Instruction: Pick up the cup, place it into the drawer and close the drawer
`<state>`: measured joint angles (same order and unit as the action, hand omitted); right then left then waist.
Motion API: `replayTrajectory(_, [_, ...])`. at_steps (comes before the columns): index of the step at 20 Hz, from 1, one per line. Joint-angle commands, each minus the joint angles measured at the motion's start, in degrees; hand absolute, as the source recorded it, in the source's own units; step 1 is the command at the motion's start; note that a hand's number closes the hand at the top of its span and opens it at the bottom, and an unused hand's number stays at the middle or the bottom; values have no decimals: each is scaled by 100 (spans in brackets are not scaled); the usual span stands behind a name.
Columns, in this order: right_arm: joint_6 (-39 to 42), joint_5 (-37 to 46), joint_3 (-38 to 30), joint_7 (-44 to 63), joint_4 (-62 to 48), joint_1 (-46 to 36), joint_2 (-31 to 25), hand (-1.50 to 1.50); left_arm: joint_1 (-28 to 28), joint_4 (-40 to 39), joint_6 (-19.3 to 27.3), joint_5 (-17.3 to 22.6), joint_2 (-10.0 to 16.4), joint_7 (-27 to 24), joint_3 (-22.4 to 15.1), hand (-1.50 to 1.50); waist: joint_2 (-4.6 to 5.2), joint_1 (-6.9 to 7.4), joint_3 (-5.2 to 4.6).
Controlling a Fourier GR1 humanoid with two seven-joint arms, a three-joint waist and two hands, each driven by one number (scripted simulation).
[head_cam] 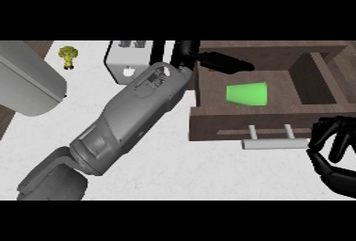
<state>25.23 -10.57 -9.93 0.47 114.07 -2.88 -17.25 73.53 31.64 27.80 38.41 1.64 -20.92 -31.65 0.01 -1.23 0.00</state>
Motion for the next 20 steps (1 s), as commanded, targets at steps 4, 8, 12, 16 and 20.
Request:
replayTrajectory(4, [-20, 813, 193, 291, 568, 237, -223, 150, -253, 716, -30, 15, 538, 468, 375, -150, -46, 146, -3])
replayTrajectory(8, [-347, 1996, 729, 57, 216, 235, 10, 150, -873, 1470, -54, -58, 911, 605, 352, -150, -44, 244, -1])
replayTrajectory(12, [-533, 2325, 822, 239, 1, -74, 67, 150, -1642, 2287, -242, -83, 1502, 672, 454, -150, -43, 304, -2])
replayTrajectory(16, [-898, 3274, 1240, -329, -793, -312, 175, 150, -2080, 2740, -415, -5, 1864, 775, 712, -150, -21, 306, 2])
replayTrajectory(20, [-1002, 4092, 1454, -630, -1521, -689, -206, 150, -2669, 3417, -552, 73, 2129, 873, 718, -150, -23, 405, 1])
